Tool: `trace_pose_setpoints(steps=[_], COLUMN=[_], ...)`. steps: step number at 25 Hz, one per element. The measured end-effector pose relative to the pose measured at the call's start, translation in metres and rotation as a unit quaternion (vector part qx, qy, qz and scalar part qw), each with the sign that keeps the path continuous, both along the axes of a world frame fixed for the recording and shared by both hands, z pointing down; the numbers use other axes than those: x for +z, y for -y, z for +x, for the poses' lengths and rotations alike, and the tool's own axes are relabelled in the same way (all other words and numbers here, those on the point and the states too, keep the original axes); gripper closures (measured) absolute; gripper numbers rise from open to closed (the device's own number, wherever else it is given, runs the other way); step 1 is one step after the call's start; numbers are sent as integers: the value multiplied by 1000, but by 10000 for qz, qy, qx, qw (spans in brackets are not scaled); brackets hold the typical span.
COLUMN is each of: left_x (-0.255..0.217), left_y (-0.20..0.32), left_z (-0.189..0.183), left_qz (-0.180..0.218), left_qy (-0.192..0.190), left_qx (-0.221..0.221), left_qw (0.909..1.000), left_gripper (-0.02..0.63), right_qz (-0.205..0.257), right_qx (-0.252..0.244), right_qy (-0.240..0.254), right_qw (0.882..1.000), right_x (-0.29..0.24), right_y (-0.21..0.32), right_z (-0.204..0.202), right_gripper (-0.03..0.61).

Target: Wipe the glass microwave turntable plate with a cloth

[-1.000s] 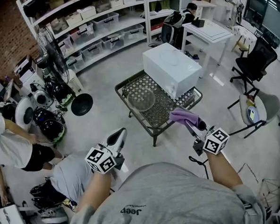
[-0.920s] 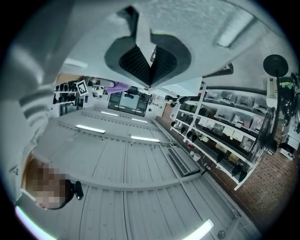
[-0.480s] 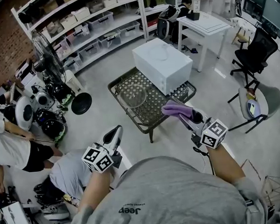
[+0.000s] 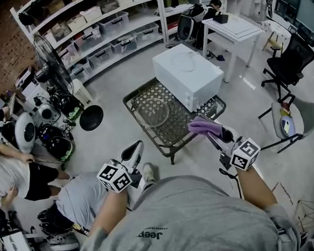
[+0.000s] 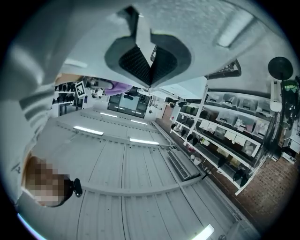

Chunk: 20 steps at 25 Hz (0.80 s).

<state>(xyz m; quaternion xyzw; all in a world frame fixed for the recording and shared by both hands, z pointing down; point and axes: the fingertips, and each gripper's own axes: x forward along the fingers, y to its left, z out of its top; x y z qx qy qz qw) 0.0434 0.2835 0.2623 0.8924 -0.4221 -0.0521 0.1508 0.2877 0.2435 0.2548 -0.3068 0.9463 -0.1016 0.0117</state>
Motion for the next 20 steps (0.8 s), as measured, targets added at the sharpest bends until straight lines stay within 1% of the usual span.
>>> trace_pose_setpoints(steps=[5,8,11,14,17,20], left_x=[20,26,24,27,37,48], left_y=[70,122,169,203,232,258], left_z=[-45,-75,-101,-125,-145,-152], left_qz=[26,50,43,67,60,-44], left_qy=[-132,-99,2,210,330,369], left_qx=[356,606,907,1204,1353,1436], left_qw=[9993,9981,9959,9925,9902,9889], left_gripper=[615,615,615,615,615,615], right_qz=[4,-51,-144,-160,-202,-308], right_qx=[426,741,940,1084,1181,1236], right_qy=[-178,-157,-123,-141,-231,-328], right_qw=[9989,9971,9954,9939,9925,9913], right_x=[5,6,4,2,3,7], right_y=[53,90,125,158,184,208], right_z=[-36,-64,-97,-129,-156,-169], right_gripper=[465,466,466,465,465,465])
